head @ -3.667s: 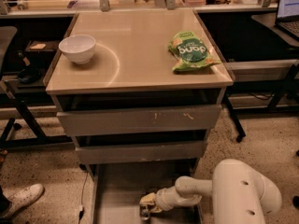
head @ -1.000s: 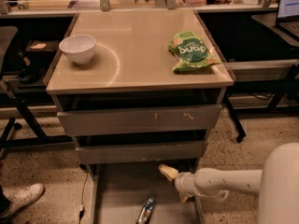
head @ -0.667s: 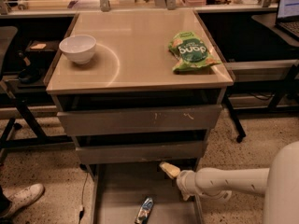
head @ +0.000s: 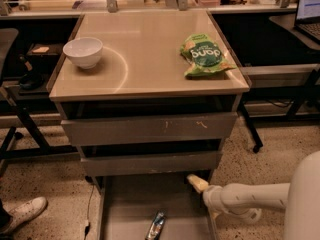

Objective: Place redbull can into bottom drawer

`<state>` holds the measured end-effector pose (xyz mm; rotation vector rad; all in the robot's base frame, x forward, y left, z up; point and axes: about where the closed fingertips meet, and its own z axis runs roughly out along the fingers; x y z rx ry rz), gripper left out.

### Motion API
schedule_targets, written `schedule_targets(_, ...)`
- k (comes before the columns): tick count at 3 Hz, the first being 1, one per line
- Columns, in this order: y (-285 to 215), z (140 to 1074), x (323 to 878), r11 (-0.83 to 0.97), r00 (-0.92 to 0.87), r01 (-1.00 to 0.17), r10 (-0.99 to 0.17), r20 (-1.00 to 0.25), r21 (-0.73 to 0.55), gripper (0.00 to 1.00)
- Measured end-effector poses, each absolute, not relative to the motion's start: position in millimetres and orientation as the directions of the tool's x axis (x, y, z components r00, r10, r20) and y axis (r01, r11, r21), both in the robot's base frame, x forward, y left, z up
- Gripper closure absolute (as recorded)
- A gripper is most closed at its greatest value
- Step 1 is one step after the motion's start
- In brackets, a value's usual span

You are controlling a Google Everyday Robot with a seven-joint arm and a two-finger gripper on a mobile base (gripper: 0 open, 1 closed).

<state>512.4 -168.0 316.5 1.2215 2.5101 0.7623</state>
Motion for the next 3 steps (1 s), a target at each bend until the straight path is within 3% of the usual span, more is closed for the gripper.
schedule_targets(1,-298.2,333.1,464.5,0.325,-0.320,0.823,0.943,-0.094,0.465,0.00)
schedule_targets(2,-399.6,351.8,388.5,0.107,-0.024,0.911,0.978,-0.206,0.399,0.00)
schedule_targets(3,-409.1,350.6,376.9,0.076,0.010,0.920,0.976,-0.218,0.385,0.00)
